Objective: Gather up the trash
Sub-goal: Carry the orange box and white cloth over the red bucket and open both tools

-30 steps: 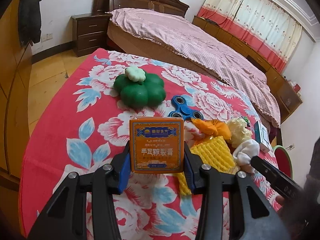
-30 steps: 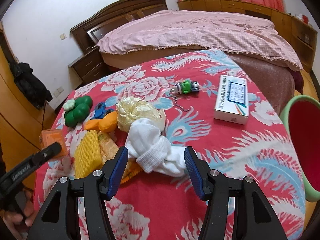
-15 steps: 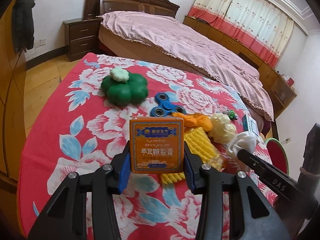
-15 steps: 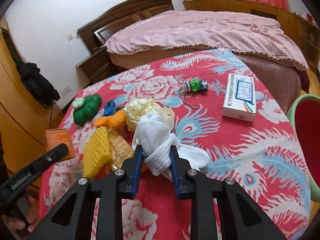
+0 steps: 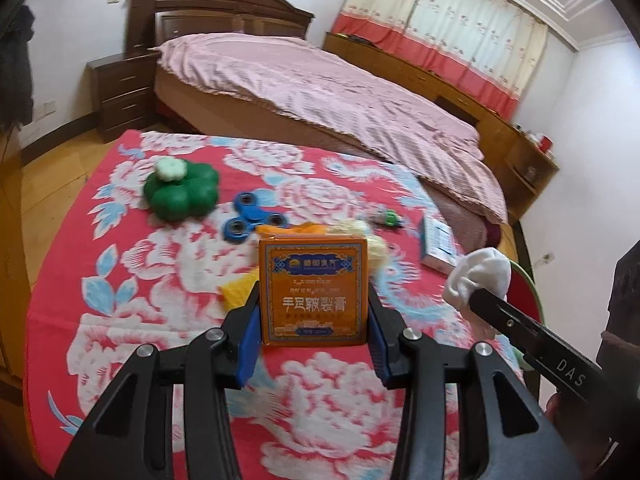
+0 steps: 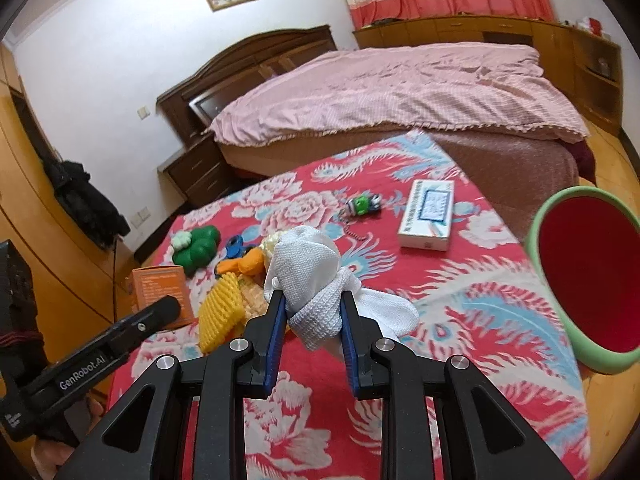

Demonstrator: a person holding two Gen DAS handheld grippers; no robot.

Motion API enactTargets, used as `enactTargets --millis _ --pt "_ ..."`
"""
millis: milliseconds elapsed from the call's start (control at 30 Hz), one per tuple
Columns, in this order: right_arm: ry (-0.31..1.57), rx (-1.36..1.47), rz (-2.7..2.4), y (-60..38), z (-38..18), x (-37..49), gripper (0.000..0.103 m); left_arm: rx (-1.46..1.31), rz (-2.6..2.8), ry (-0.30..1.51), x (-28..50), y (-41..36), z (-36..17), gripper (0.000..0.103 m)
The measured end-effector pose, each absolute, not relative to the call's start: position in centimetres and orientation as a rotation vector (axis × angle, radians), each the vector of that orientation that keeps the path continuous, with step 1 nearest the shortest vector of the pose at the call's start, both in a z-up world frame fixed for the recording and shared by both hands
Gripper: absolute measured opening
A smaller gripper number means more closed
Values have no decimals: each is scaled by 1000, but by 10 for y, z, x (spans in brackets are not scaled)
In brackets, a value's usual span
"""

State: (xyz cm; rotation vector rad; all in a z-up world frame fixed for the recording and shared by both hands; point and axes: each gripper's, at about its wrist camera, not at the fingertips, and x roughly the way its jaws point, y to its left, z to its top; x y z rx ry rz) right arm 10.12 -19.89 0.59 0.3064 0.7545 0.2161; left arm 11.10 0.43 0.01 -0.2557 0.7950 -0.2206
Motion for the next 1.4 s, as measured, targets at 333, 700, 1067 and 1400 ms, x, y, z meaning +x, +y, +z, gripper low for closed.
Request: enactTargets --millis 333,700,1067,1400 --pt "690 344 120 -236 30 72 26 -204 -355 780 100 -46 29 46" --pt "632 401 -9 -292 46 47 26 -156 -485 746 90 -102 59 46" --pt "625 482 -130 -360 38 42 26 -89 -591 790 103 -172 54 46" --pt "696 536 -219 -414 -4 53 26 -3 -657 840 125 -245 26 46"
